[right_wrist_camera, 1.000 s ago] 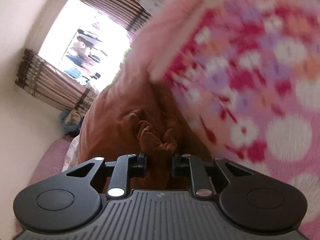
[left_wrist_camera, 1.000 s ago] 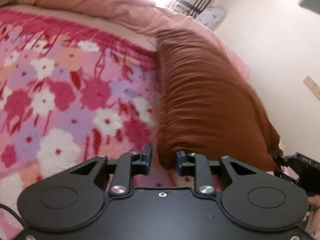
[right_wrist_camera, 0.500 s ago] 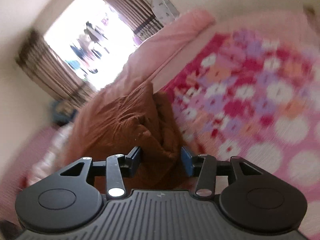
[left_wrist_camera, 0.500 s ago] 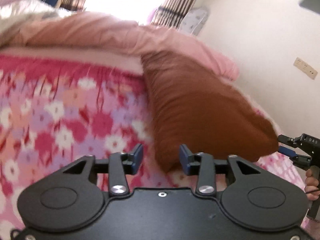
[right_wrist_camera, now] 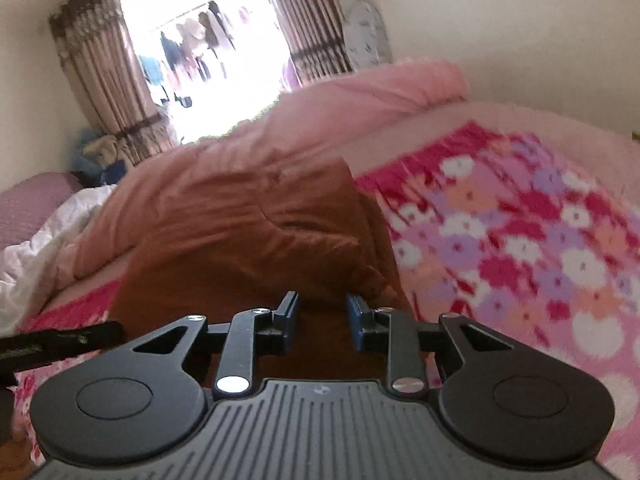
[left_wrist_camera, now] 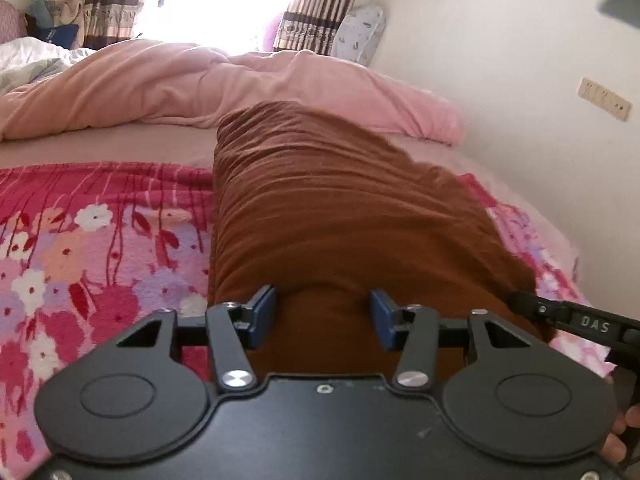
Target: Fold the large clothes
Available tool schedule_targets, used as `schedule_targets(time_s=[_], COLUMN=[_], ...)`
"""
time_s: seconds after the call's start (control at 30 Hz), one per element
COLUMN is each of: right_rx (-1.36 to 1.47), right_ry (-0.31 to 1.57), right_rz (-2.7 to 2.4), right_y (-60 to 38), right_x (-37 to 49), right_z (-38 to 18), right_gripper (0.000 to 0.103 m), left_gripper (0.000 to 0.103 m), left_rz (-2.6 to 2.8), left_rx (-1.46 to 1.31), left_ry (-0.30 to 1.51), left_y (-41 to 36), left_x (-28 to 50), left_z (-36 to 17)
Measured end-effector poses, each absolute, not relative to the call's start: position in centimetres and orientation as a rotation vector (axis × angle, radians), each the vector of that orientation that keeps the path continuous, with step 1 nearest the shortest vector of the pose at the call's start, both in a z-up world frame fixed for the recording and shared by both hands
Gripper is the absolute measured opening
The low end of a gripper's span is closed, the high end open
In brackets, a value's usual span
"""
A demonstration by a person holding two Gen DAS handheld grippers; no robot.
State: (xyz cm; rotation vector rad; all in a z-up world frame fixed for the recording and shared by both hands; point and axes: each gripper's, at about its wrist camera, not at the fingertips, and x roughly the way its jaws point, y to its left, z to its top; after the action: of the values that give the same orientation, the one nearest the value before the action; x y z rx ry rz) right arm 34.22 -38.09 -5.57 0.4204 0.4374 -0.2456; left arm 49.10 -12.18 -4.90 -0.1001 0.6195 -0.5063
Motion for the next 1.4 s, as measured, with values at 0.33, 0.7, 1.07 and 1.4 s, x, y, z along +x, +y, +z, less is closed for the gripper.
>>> schedule_targets(time_s=[0.33,0.7,1.07,1.4], right_rx=[0.399,0.347,0.376,0.352], right_ry=[0.454,0.415,0.517,0.434], right_rz=[-0.254,-0.186,-0.214,-0.195], right_y=[-37.7,-37.8,-39.2,-38.1], right_x=[34.3,38.3,42.2,38.5], right_z=[-6.4,-1.0,-5.3,-2.0], right_gripper=[0.027,0.03,0.026,0.029], left_gripper=[0.054,0.054,0.069,0.067], left_rz=[-0.507,-0.513,-0.504,-0.533], left_rx=[-0.103,-0.08,-0.019,-0.061], left_ry=[0.621,0.624,0.647,0.542], left_y=[-12.1,-13.9,-15.6,-13.1], left_x=[49.2,53.6,55.6,50.7], left_z=[-4.7,-0.6,-3.8,-0.8])
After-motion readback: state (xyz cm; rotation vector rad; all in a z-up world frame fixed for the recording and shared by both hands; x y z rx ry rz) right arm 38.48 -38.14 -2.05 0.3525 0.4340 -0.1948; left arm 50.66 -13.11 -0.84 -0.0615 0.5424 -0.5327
